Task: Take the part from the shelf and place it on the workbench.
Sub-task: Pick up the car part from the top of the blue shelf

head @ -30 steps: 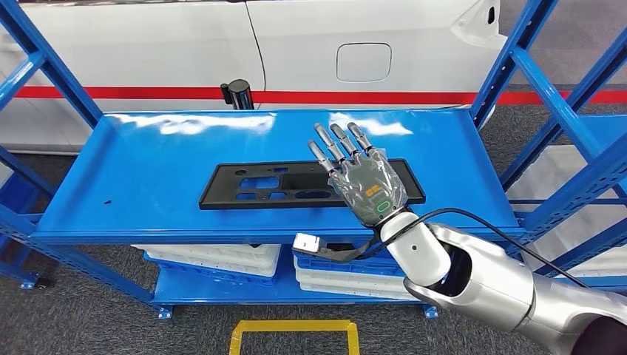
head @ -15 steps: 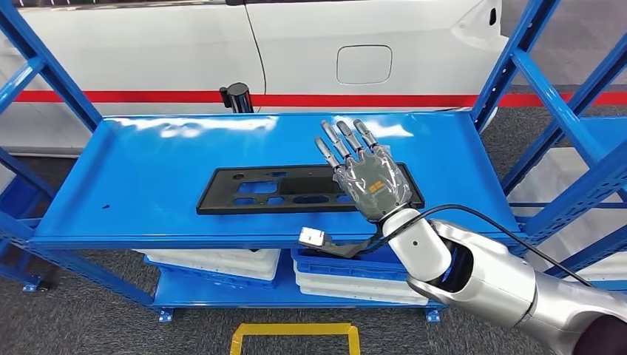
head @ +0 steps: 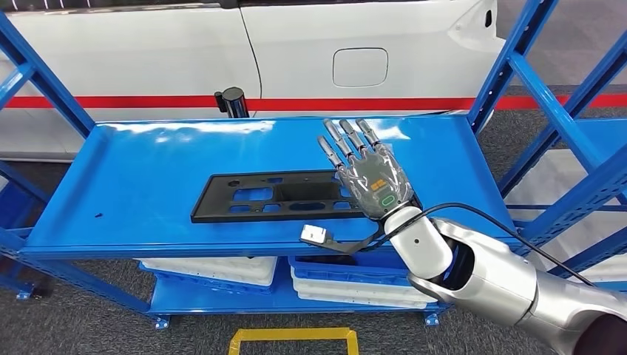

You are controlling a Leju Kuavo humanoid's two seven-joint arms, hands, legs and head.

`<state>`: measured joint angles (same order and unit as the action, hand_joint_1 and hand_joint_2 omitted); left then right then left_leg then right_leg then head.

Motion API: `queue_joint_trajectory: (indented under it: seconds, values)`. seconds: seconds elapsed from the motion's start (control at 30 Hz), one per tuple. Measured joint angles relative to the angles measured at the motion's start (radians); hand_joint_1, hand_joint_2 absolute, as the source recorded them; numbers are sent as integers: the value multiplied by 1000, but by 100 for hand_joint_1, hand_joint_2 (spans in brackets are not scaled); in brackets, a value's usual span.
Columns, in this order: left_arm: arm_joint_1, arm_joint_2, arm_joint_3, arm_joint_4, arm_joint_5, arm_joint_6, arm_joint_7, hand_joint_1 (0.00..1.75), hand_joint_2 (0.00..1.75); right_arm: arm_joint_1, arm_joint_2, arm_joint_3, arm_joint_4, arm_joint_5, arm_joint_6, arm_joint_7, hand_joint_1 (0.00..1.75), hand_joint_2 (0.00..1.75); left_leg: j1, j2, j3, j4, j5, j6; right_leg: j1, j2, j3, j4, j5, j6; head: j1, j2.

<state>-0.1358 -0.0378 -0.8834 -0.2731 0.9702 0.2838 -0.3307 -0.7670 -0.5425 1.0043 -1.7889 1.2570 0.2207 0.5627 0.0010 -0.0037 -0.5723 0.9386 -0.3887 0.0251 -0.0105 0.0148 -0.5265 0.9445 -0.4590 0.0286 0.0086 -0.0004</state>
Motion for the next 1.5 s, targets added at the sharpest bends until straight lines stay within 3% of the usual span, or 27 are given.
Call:
queue_joint_trajectory:
  seconds: [0.07, 0.13, 0.23, 0.27, 0.3, 0.33, 0.4, 0.47, 0.57, 0.63, 0.67, 0.73, 0.77, 0.8, 0.83, 0.9, 0.97, 1.07, 1.13, 1.17, 1.23, 1.27, 1.3, 1.33, 1.37, 1.43, 1.5]
  values:
    - [0, 0, 0, 0, 0, 0, 0, 0, 0, 0, 0, -1, 0, 0, -1, 0, 0, 175, 0, 0, 6, -6, -2, 8, -2, 0, 4, -2, -5, 10, 0, 0]
    - [-1, 0, 0, 0, -1, 0, 0, 0, 0, -1, 0, -2, 0, 0, -1, 0, 0, 175, 4, 0, 14, -10, -3, 20, -4, -3, -10, 39, -30, 19, 1, 0]
    - [-2, 0, 0, 0, -2, 0, 0, 0, 0, 1, -1, -1, 2, 0, -1, 0, 0, 175, 7, -1, 25, -12, -10, 32, -6, -5, -115, 241, -113, 26, 3, 0]
    - [-1, 0, 0, 0, -3, 0, 1, 0, 0, 3, -1, -1, 3, 0, -1, -1, 0, 175, 7, -1, 27, -11, -13, 33, -6, -5, -151, 295, -124, 27, 3, 0]
    - [-1, 0, 0, 0, -3, 0, 1, 0, 0, 4, -1, 0, 4, 0, -2, -1, 0, 175, 7, -2, 31, -11, -16, 32, -7, -5, -169, 310, -113, 28, 3, 0]
    - [0, -1, 0, 0, -3, 0, 1, 0, 0, 5, -1, 0, 5, 0, -2, -1, 0, 175, 7, -3, 37, -11, -20, 31, -7, -5, -165, 281, -82, 28, 3, 0]
    - [0, -1, 0, 0, -3, 2, 2, 0, 0, 5, -1, -1, 5, 0, -2, 0, 0, 175, 6, -4, 50, -10, -31, 25, -7, -6, -109, 136, 7, 26, 3, 0]
    - [-2, -1, -1, 0, -1, 10, 2, 0, 0, 4, 0, -1, 7, -1, -1, -1, 0, 175, 3, -5, 57, -9, -40, 16, -3, -7, -62, 27, 52, 19, 3, 0]
    - [-4, -2, -1, 0, 3, 23, 6, 0, 0, 3, 0, -1, 9, -19, 3, -1, 0, 175, 3, -5, 57, -12, -46, 2, 1, -6, -55, 4, 51, 3, 2, 0]
    - [-4, -2, -1, 0, 3, 29, 5, 0, 0, 2, 2, -3, 9, -42, 12, -1, 0, 175, 6, -4, 43, 22, -70, -9, -2, -7, -51, 0, 51, -8, 1, 0]
    - [-4, -2, -1, 0, 3, 31, 5, 0, 0, 1, 4, -3, 10, -53, 18, -1, 0, 175, 8, -3, 19, 72, -97, -15, -5, -8, -48, -2, 51, -12, 0, 0]
    - [-3, -2, -1, 0, 3, 33, 4, 0, 0, 1, 7, -2, 10, -74, 32, -1, 0, 175, 10, -2, -56, 224, -161, -24, -5, -9, -47, -2, 49, -16, -1, 0]
    - [-2, -2, -1, 0, 4, 33, 4, 0, 0, 2, 8, -1, 11, -83, 39, -1, 0, 175, 11, -2, -90, 286, -179, -27, -5, -9, -47, -2, 49, -16, -1, 0]
    - [-1, -2, -1, 0, 4, 33, 4, 0, 0, 2, 10, 0, 12, -92, 47, -1, 0, 175, 12, -2, -108, 311, -177, -28, -5, -9, -46, -2, 48, -16, -1, 0]
    - [-1, -2, -1, 0, 4, 33, 4, 0, 0, 1, 12, 0, 12, -105, 57, -1, 0, 175, 12, -2, -105, 292, -155, -28, -6, -9, -44, -2, 47, -16, -1, 0]
    - [-2, -2, -1, 0, 4, 33, 3, 0, 0, -1, 15, 1, 13, -138, 78, 1, 0, 175, 13, -2, -44, 150, -79, -25, -6, -8, -39, -2, 44, -12, -1, 0]
    - [-3, -2, -1, 0, 5, 32, 2, 0, 0, -8, 18, 2, 14, -175, 94, 4, 0, 175, 9, -3, 13, 25, -31, -17, -2, -6, -37, -1, 41, -5, 0, 0]
    - [-3, -2, -1, 0, 6, 31, 2, 0, 0, -16, 20, 7, 15, -203, 103, 11, 0, 175, 3, -3, 24, -4, -21, 3, 0, -4, -37, -3, 40, 11, 2, 0]
    - [-3, -2, -1, 0, 7, 31, 1, 0, 0, -19, 21, 9, 15, -222, 107, 17, 0, 175, 5, -4, 26, -9, -16, 17, -4, -6, -47, 22, 21, 21, 2, 0]
    - [-3, -2, 0, 0, 7, 31, 0, 0, 0, -22, 22, 10, 16, -237, 111, 20, 0, 175, 6, -3, 28, -11, -14, 22, -4, -7, -64, 63, -4, 24, 3, 0]
    - [-3, -2, 0, 0, 7, 29, -1, 0, 0, -26, 22, 16, 18, -268, 120, 29, 0, 175, 7, -3, 29, -12, -14, 28, -5, -8, -130, 205, -74, 28, 4, 0]
    - [-3, -3, -1, 0, 7, 28, -3, 0, 0, -27, 22, 21, 21, -281, 122, 33, 0, 175, 6, -3, 29, -11, -15, 29, -5, -8, -164, 273, -99, 29, 4, 0]
    - [-2, -3, -1, 0, 7, 27, -4, 0, 0, -26, 22, 27, 23, -291, 124, 36, 0, 175, 6, -3, 30, -11, -16, 30, -5, -8, -187, 313, -105, 29, 4, 0]
    - [-2, -3, -1, 0, 7, 27, -4, 0, 0, -26, 22, 32, 26, -297, 124, 37, 0, 175, 6, -4, 31, -11, -17, 30, -5, -8, -190, 314, -92, 29, 4, 0]
    - [-2, -3, -1, 0, 7, 27, -5, 0, 0, -25, 22, 36, 29, -301, 122, 37, 0, 175, 6, -5, 34, -11, -20, 29, -6, -8, -170, 267, -59, 28, 4, 0]
    - [-2, -3, 0, 0, 6, 27, -5, 0, 0, -25, 22, 42, 35, -304, 117, 37, 0, 175, 4, -7, 41, -9, -26, 23, -5, -9, -96, 113, 13, 25, 4, 0]
    - [-3, -3, 0, 0, 5, 26, -5, 0, 0, -23, 24, 47, 41, -305, 112, 37, 0, 175, 0, -8, 42, -7, -32, 15, -2, -9, -52, 18, 43, 18, 4, 0]
